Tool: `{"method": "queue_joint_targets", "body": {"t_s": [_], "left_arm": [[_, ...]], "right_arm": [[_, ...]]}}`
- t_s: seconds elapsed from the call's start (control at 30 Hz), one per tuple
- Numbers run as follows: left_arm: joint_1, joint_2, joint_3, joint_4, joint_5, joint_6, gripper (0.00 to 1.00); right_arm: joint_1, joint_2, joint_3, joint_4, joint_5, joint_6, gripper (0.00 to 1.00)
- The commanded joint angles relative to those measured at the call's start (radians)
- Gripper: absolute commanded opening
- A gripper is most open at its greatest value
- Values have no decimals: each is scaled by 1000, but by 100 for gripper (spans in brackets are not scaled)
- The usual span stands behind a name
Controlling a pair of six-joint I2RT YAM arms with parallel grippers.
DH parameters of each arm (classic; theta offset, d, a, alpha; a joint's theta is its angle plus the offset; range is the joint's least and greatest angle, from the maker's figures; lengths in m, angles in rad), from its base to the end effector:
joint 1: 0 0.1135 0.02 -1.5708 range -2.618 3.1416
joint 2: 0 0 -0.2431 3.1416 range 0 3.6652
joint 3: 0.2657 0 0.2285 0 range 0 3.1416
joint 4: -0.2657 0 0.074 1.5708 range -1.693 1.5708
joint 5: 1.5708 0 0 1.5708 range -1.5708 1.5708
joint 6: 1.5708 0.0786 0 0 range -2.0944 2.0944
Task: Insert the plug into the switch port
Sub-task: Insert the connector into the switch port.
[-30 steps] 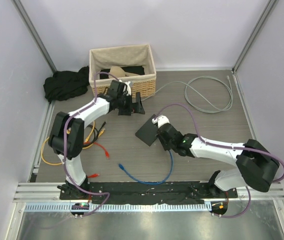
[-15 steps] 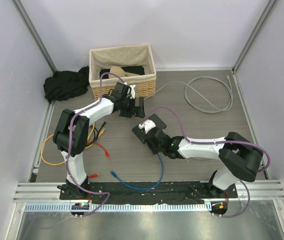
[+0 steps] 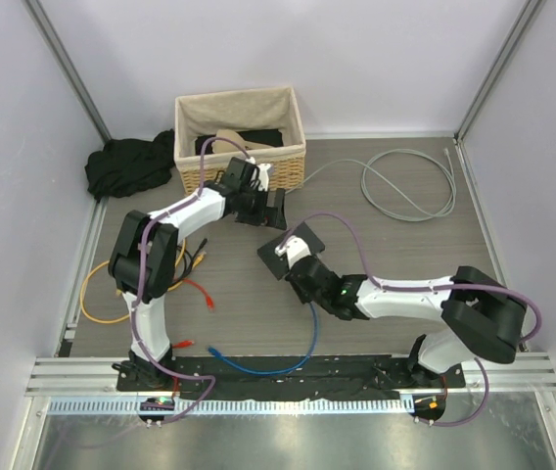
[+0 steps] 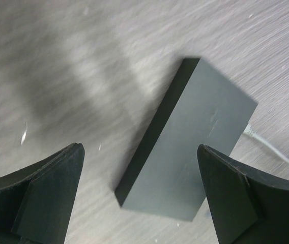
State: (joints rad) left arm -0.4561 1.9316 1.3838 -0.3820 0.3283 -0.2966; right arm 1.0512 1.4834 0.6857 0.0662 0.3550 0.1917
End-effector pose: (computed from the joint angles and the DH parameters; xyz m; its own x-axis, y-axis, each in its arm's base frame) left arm 0.3605 -0.2051 0.1584 -0.8606 0.1141 -0.4964 0.3540 0.8347 -0.4219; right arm 0.1755 0.2517 0.1411 -0.4562 -0.4377 -0.7748 -0.6097 0.7879 -0.0861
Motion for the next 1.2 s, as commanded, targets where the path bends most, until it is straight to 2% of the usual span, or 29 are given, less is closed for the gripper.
{"method": "queue_joint_targets", "body": {"t_s": [0.0,0.17,0.57,0.9,1.17], "left_arm": [[4,47,87,31,78,40,98],[4,107,133,32,106,63,98],[-10,167,184,25,170,99,97],[-21,199,190,17,195,99,96],[-27,211,187,-4,201,125,94]], "right_arm": [[-51,-100,-54,-26,110,31,1],[-102,-121,-90,-22,130,48,1],[-200,-109,-187,199,58,-24,1],[-220,-61,-192,285,-19,-100,1],[-230,-25,-179,311,-1,-113,1]]}}
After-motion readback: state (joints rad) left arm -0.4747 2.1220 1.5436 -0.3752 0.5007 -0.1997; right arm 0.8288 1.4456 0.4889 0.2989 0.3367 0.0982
